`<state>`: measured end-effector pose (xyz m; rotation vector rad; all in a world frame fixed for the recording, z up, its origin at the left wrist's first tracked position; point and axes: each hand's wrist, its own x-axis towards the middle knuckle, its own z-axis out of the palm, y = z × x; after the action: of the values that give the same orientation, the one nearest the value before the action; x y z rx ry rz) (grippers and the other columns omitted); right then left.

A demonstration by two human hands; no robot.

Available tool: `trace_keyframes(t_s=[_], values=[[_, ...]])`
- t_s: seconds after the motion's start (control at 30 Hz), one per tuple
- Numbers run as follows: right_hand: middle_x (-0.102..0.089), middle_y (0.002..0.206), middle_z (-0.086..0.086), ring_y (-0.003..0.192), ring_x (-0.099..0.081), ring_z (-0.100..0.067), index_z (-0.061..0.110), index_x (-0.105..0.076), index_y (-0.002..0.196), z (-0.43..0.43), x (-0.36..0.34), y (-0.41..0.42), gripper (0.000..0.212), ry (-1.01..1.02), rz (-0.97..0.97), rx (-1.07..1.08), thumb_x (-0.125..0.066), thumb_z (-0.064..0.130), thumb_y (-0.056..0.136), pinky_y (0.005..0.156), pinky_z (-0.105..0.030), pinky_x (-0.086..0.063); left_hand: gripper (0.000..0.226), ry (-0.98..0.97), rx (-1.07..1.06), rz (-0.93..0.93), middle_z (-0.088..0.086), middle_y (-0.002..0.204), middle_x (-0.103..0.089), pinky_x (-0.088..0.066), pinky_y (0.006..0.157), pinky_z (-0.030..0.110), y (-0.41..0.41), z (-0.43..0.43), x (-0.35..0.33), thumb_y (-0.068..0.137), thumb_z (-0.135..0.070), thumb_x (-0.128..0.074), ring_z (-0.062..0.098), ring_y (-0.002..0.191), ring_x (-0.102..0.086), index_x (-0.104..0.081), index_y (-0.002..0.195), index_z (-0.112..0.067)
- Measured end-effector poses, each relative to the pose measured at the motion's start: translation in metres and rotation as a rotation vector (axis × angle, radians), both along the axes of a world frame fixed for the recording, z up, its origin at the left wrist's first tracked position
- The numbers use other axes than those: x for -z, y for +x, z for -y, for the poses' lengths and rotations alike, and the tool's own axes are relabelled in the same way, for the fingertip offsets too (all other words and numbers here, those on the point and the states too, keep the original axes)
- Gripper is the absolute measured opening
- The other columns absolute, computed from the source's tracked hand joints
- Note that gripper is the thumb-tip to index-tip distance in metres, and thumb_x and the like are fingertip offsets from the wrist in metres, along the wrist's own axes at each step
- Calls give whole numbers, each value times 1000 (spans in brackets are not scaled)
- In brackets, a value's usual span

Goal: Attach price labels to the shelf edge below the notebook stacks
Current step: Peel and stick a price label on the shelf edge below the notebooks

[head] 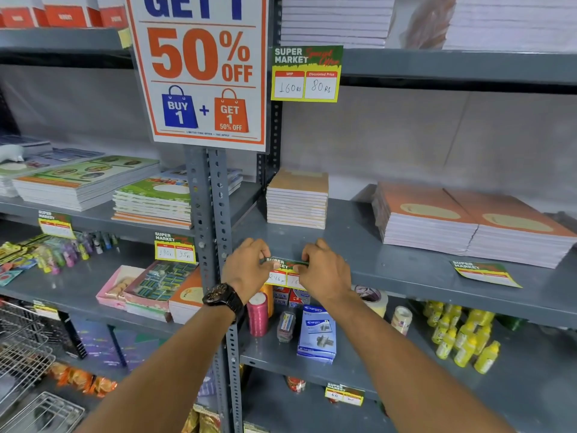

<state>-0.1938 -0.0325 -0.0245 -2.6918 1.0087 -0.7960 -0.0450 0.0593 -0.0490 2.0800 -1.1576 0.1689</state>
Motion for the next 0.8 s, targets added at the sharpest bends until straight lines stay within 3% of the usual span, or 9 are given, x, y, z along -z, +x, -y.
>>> trace_keyframes(t_s=[0.1,0.27,0.53,0.6,0.67,0.8], values=[[-56,98,-4,83,-61,-26,15,-59,97,-2,-1,1,20,-35,-33,-24,-68,23,82,64,-32,-45,28,34,-15,47,-3,89,-55,-51,69,39,6,-2,-3,73,-40,-77,20,79,-57,-53,80,-27],[-57,101,-5,90,-61,-27,17,-56,108,-3,-3,7,41,-55,-92,-3,-67,46,82,71,-38,-52,23,69,-5,155,-1,91,-58,-51,75,42,7,-2,-4,76,-35,-74,26,87,-57,-56,84,-24],[-57,110,-9,91,-63,-29,15,-52,118,-3,-2,10,39,-129,-123,-11,-68,33,87,69,-38,-51,23,119,-44,207,0,96,-60,-46,77,40,2,-3,-6,79,-38,-72,27,91,-55,-57,88,-24],[-57,107,-8,89,-62,-28,15,-54,113,0,-2,7,34,-105,-96,-33,-67,34,88,70,-39,-52,19,138,-46,174,-1,96,-59,-45,77,40,0,-3,-11,80,-35,-70,27,92,-56,-56,89,-25],[-57,95,-4,82,-60,-25,18,-57,94,6,-3,-2,26,10,-12,-87,-64,42,87,69,-38,-51,15,177,-65,129,-2,98,-60,-46,81,42,-3,-3,-17,80,-28,-65,26,95,-58,-58,92,-29],[-60,81,3,73,-59,-21,22,-57,77,25,-1,-45,27,78,158,-142,-60,48,86,64,-38,-52,24,103,-56,47,-2,96,-62,-51,82,44,-24,13,-34,72,-18,-55,26,91,-60,-60,93,-28]])
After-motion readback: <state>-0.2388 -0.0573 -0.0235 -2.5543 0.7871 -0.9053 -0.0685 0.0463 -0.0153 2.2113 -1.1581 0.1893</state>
